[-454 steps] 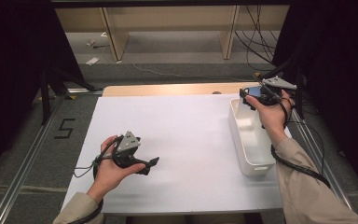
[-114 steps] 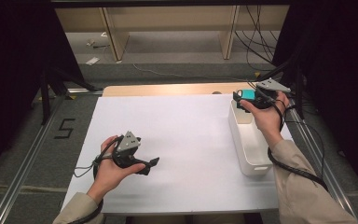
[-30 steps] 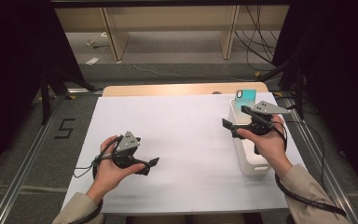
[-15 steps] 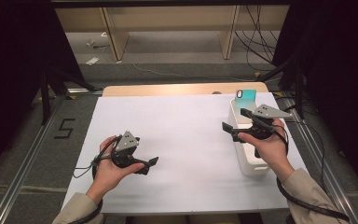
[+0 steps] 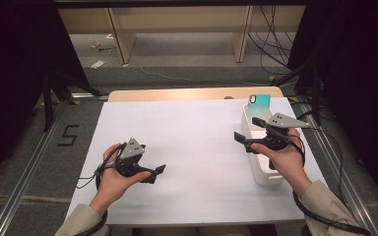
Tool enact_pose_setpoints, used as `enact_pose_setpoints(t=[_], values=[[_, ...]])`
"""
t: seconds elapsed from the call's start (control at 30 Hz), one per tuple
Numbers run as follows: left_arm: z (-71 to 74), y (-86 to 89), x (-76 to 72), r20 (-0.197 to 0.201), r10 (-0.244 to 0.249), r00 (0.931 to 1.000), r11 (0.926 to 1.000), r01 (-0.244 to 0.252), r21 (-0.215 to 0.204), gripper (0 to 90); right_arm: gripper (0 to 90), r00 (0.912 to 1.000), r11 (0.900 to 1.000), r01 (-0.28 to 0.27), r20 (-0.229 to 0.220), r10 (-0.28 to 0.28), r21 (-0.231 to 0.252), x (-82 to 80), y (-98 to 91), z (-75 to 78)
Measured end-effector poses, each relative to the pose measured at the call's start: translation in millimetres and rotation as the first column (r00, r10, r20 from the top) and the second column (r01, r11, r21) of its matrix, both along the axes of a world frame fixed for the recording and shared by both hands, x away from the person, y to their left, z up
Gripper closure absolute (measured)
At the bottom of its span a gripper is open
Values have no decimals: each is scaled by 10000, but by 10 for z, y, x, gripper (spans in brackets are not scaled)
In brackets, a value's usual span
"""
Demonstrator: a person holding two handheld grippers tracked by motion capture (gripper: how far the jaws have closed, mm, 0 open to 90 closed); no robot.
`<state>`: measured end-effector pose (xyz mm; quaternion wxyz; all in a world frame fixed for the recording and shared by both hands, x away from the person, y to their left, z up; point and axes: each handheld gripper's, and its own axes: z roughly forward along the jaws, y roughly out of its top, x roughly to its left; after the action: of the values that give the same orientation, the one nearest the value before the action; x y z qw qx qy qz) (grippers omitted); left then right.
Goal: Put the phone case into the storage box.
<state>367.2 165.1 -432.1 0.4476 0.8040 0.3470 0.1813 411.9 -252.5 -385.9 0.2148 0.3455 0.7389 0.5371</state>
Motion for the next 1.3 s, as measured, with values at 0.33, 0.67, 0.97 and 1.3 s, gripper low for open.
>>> enact_pose_setpoints(t=[0.33, 0.67, 0.97, 1.3], values=[[2, 25, -23, 1, 109, 9999, 9999, -109, 14, 3, 101, 9997, 9997, -256, 8, 256, -20, -70, 1, -25], [3, 23, -34, 53, 98, 9999, 10000, -98, 10, 3, 104, 9984, 9984, -554, 125, 553, 102, -177, 22, -22], [13, -9, -44, 89, 11, 10000, 10000, -11, 59, 3, 104, 9971, 9971, -754, 61, 754, 14, -257, -3, -60], [0, -32, -28, 77, -60, 10000, 10000, 59, 57, 3, 104, 9956, 9957, -928, 99, 928, 1, -340, -56, -90]])
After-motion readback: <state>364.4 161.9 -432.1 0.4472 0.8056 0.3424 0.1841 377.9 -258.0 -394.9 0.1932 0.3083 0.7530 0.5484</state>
